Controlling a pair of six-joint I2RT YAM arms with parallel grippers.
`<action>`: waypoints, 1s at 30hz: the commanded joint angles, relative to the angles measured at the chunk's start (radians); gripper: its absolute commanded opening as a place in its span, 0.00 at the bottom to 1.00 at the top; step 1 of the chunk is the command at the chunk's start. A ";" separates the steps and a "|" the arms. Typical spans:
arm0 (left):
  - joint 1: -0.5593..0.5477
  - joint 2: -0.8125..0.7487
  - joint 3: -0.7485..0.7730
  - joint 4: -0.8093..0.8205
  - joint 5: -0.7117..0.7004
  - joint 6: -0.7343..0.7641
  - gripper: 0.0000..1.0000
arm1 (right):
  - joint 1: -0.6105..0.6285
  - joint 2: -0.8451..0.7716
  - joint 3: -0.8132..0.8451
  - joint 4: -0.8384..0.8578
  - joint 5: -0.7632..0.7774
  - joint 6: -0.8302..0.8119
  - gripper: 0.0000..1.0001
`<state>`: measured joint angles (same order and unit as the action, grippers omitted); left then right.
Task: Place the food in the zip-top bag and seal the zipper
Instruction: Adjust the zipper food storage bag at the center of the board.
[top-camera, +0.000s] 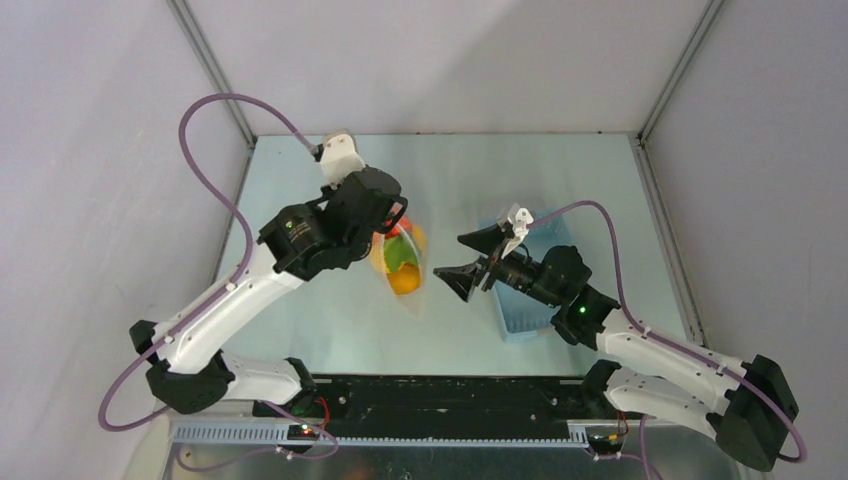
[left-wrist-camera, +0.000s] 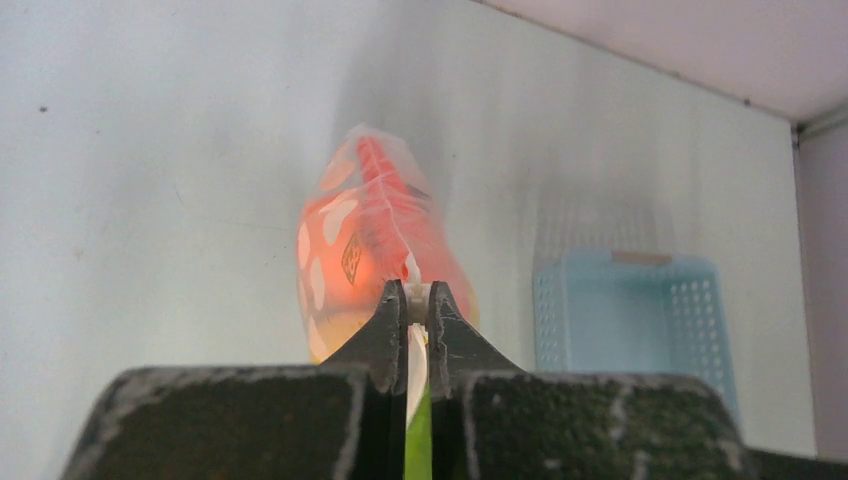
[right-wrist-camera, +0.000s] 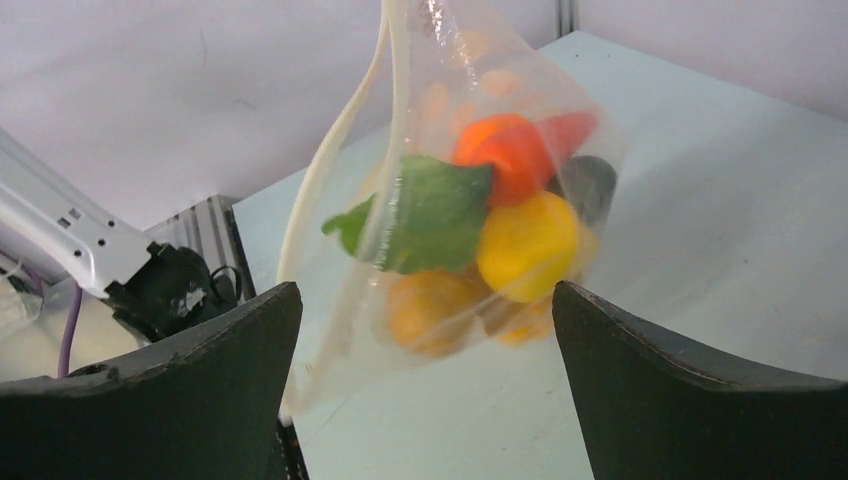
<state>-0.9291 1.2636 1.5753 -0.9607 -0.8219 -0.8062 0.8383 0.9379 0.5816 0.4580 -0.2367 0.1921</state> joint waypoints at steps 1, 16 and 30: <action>-0.008 0.038 0.105 -0.140 -0.170 -0.273 0.00 | 0.029 0.010 0.083 -0.013 0.122 0.010 1.00; -0.021 -0.009 -0.018 -0.181 -0.099 -0.622 0.00 | 0.028 0.262 0.203 0.314 -0.215 -0.327 1.00; -0.070 -0.003 -0.001 -0.355 -0.145 -0.888 0.00 | 0.053 0.466 0.248 0.479 -0.166 -0.216 1.00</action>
<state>-0.9848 1.2919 1.5501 -1.2659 -0.8890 -1.5696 0.8883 1.3773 0.7788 0.8513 -0.4297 -0.0338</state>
